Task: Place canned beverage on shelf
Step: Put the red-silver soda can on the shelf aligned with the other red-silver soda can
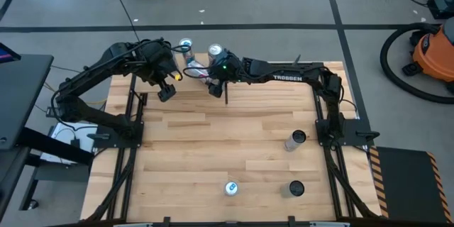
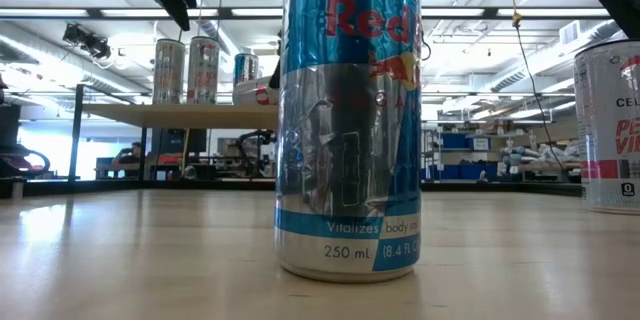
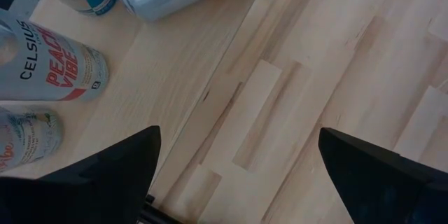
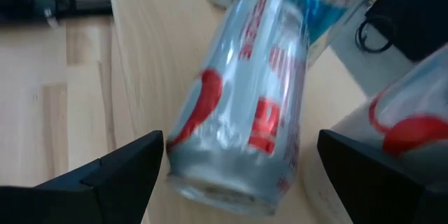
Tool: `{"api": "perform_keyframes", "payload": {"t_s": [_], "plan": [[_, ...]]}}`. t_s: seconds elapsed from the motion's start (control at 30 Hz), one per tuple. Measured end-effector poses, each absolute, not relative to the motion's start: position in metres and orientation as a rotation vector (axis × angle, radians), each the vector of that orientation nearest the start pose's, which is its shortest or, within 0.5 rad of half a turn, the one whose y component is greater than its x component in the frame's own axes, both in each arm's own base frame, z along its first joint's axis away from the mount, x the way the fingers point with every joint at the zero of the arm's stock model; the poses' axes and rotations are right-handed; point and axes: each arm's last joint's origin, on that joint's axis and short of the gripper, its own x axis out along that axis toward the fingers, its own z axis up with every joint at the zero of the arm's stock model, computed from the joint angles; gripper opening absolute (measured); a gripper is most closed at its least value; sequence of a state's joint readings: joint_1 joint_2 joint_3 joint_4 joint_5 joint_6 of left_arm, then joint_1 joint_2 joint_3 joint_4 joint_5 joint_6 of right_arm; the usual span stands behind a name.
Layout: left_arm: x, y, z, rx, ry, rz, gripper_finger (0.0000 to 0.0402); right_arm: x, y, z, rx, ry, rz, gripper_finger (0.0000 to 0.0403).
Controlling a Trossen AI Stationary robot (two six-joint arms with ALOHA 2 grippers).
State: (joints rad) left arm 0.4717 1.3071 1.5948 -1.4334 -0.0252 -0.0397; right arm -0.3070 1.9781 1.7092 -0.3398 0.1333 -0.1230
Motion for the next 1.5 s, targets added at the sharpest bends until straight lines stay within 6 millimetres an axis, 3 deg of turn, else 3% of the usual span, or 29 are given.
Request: {"api": "perform_keyframes", "payload": {"t_s": [0.9, 1.27, 1.5], "plan": [[0.1858, 0.0956, 0.3973, -0.291, 1.120, 0.464, 0.0389, 0.4336, -0.1395, 0.2830, -0.038, 0.637, -0.389, 0.0371], [0.1858, 0.0956, 0.3974, -0.291, 1.120, 0.463, 0.0389, 0.4331, -0.1393, 0.2822, -0.022, 0.644, -0.392, 0.0305], [0.1858, 0.0957, 0.3974, -0.289, 1.120, 0.463, 0.0389, 0.4327, -0.1394, 0.2820, -0.017, 0.647, -0.401, 0.0301]]}}
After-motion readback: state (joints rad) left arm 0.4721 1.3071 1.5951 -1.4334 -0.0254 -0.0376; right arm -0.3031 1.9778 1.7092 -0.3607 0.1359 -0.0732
